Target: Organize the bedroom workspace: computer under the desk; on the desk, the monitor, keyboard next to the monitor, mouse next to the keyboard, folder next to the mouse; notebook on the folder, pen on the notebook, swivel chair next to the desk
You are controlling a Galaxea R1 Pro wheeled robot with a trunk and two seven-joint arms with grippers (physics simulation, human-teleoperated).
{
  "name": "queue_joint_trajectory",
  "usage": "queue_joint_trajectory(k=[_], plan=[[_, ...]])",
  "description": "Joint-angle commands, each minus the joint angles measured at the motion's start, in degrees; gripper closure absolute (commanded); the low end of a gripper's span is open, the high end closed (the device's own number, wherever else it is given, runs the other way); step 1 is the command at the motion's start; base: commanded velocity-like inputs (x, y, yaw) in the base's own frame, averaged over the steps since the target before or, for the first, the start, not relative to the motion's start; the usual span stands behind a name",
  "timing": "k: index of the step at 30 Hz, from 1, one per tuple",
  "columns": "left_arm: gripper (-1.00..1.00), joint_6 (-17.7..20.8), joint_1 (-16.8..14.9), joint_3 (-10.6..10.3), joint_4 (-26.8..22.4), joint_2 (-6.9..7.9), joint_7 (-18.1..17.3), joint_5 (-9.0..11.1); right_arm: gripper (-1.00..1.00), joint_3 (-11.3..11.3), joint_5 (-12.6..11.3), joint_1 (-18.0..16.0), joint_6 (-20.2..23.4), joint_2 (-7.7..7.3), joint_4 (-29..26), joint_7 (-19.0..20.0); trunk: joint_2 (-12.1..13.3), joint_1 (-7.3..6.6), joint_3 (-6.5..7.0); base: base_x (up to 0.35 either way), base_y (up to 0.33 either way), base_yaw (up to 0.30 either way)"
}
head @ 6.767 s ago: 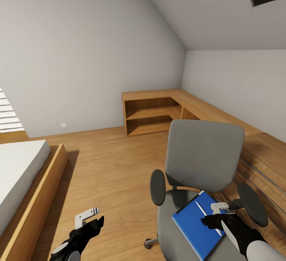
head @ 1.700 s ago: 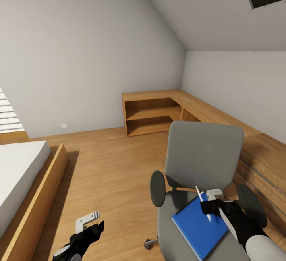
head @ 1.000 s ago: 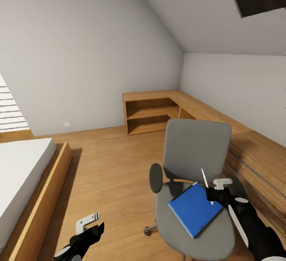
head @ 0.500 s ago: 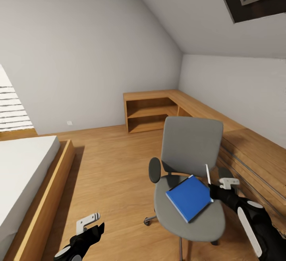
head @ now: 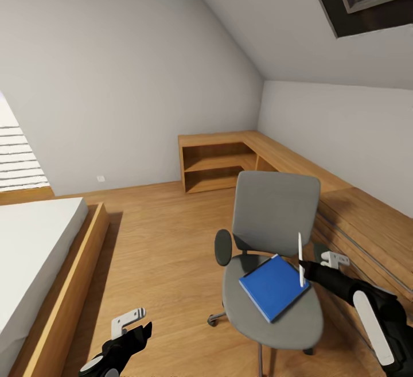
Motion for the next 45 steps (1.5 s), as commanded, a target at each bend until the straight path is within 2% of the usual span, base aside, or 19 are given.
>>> queue_joint_trajectory(k=[1, 8, 12, 18, 22, 25, 29, 32, 37, 39, 45], plan=[[-1.0, 0.1, 0.0, -0.1, -0.1, 0.06, 0.6, 0.6, 1.0, -0.2, -0.3, 0.0, 0.7, 0.01, -0.3, 0.3, 0.4, -0.23, 0.12, -0.107, 0.0, 0.0], [-1.0, 0.1, 0.0, -0.2, 0.2, 0.12, 0.7, 0.6, 1.0, -0.4, -0.9, 0.1, 1.2, 0.06, -0.8, 0.3, 3.2, -1.77, 1.38, -0.029, 0.0, 0.0], [-1.0, 0.2, 0.0, -0.3, 3.1, 0.02, 0.7, 0.5, 1.0, -0.4, -0.9, 0.1, 1.2, 0.11, -0.8, 0.3, 4.8, -2.65, 2.1, 0.0, 0.0, 0.0], [-1.0, 0.2, 0.0, -0.3, 5.5, -1.28, 0.7, 0.5, 1.0, -0.5, -1.2, 0.0, 1.3, 0.29, -2.2, 0.2, 7.2, -3.96, 3.17, 0.0, 0.0, 0.0], [-1.0, 0.1, 0.0, -0.2, 7.2, -1.68, 0.7, 0.5, 1.0, -1.6, -1.3, 0.0, 3.4, 0.31, -4.8, -0.6, 8.8, -4.84, 3.89, 0.0, 0.0, 0.0], [-1.0, 0.0, 0.0, -0.1, 9.6, -1.79, 0.6, 0.4, 1.0, -4.8, -1.4, -0.3, 7.7, 0.33, -5.7, -3.1, 10.0, -5.5, 4.43, 0.0, 0.0, 0.0], [-1.0, -0.2, 0.0, -0.2, 12.9, -1.85, 0.5, 0.3, 1.0, -7.3, -1.4, -2.2, 12.5, 0.52, -6.0, -7.5, 11.6, -6.38, 5.15, 0.0, 0.0, 0.0], [-1.0, -1.4, 0.0, -0.3, 16.5, -1.85, 0.4, 0.2, 1.0, -8.0, -1.5, -4.6, 14.2, 0.65, -6.0, -11.4, 12.8, -7.04, 5.69, 0.0, 0.0, 0.0], [-1.0, -5.2, 0.0, -0.5, 19.9, -1.81, 0.2, 0.1, 1.0, -8.3, -1.4, -6.3, 15.1, 0.68, -6.4, -15.7, 14.8, -8.14, 6.58, 0.0, 0.0, 0.0], [-1.0, -7.3, 0.0, -0.5, 20.8, -1.78, 0.1, 0.1, 1.0, -8.5, -1.3, -6.7, 15.1, 0.68, -6.3, -17.0, 15.6, -8.58, 6.94, 0.0, 0.0, 0.0], [-1.0, -9.4, 0.0, -0.5, 21.7, -1.73, 0.1, 0.1, 1.0, -8.8, -1.1, -7.0, 14.3, 0.66, -5.2, -17.9, 18.0, -9.89, 8.02, 0.0, 0.0, 0.0]])
